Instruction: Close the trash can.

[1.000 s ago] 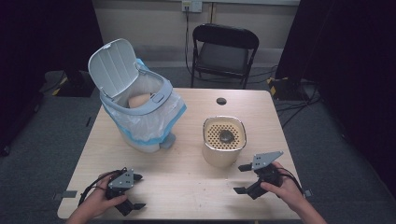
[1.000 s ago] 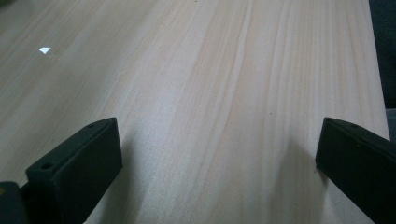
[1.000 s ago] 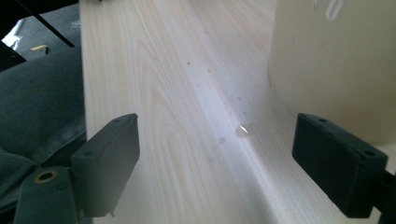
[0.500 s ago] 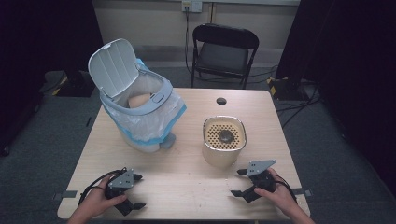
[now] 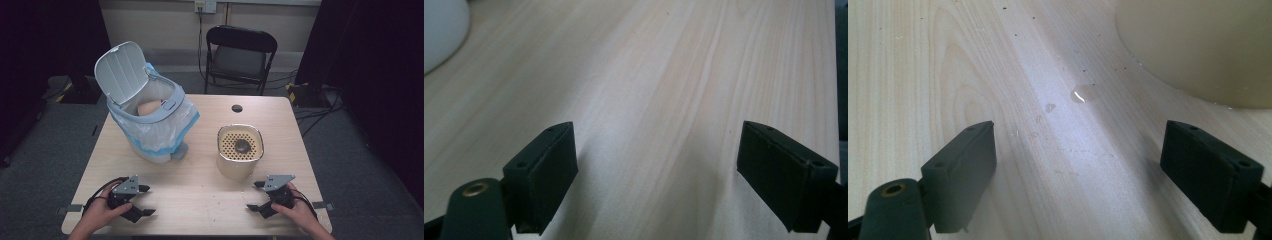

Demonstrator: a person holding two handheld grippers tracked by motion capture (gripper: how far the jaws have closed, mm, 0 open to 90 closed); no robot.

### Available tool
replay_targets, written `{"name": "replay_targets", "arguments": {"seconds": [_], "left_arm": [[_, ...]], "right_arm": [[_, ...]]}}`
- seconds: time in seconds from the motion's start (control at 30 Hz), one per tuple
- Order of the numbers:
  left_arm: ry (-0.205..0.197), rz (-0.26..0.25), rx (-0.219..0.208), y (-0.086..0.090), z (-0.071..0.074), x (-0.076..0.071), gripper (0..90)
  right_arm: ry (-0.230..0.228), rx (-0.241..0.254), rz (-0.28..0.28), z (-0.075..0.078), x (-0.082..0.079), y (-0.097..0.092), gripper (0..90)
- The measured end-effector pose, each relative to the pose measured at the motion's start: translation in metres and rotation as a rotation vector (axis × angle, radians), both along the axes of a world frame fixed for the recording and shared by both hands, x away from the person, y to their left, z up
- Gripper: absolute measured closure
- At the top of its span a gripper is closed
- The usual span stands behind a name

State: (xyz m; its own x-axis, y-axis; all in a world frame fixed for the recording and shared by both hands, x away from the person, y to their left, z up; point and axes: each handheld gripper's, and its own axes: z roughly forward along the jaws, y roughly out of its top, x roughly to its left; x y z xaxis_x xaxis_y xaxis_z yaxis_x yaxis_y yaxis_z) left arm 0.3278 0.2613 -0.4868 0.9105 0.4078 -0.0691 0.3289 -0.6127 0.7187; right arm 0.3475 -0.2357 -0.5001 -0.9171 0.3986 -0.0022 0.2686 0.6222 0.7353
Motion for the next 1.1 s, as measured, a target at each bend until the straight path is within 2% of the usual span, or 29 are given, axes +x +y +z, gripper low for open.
{"name": "replay_targets", "arguments": {"seconds": [0.07,0.1,0.17,0.2,0.33,0.4,0.63,0.67,0.8,0.93,1.1], "left_arm": [[0.006,0.014,-0.001,0.001,0.002,0.001,15.9],[0.02,0.05,-0.027,0.005,0.007,0.004,15.9],[0.017,0.061,-0.035,0.007,0.011,0.004,15.9],[0.015,0.081,-0.044,0.014,0.018,0.005,15.9],[0.009,0.106,-0.045,0.027,0.032,0.007,15.9],[0.027,0.131,-0.053,0.033,0.04,0.008,15.8],[0.027,0.163,-0.052,0.046,0.067,0.017,15.9],[0.027,0.163,-0.052,0.046,0.067,0.017,15.9],[0.031,0.186,-0.059,0.055,0.085,0.025,15.9],[0.037,0.197,-0.046,0.061,0.103,0.03,16.1],[0.025,0.215,-0.063,0.07,0.123,0.037,16.0]], "right_arm": [[-0.001,-0.003,-0.003,0.0,0.0,0.0,14.2],[-0.001,-0.002,-0.001,0.0,0.0,0.0,14.2],[-0.001,-0.001,-0.001,0.0,0.0,0.0,14.1],[-0.001,-0.002,-0.001,0.0,0.0,0.0,14.2],[-0.002,-0.002,-0.002,0.0,0.0,0.0,14.1],[-0.001,-0.001,-0.001,0.0,0.0,0.0,14.2],[-0.001,-0.002,-0.002,0.0,0.0,0.0,14.1],[-0.001,-0.002,-0.002,0.0,0.0,0.0,14.1],[0.0,-0.001,-0.001,0.0,0.0,0.0,14.1],[-0.001,-0.002,-0.002,0.0,0.0,0.0,14.2],[-0.001,-0.002,-0.001,0.0,0.0,0.0,14.1]]}}
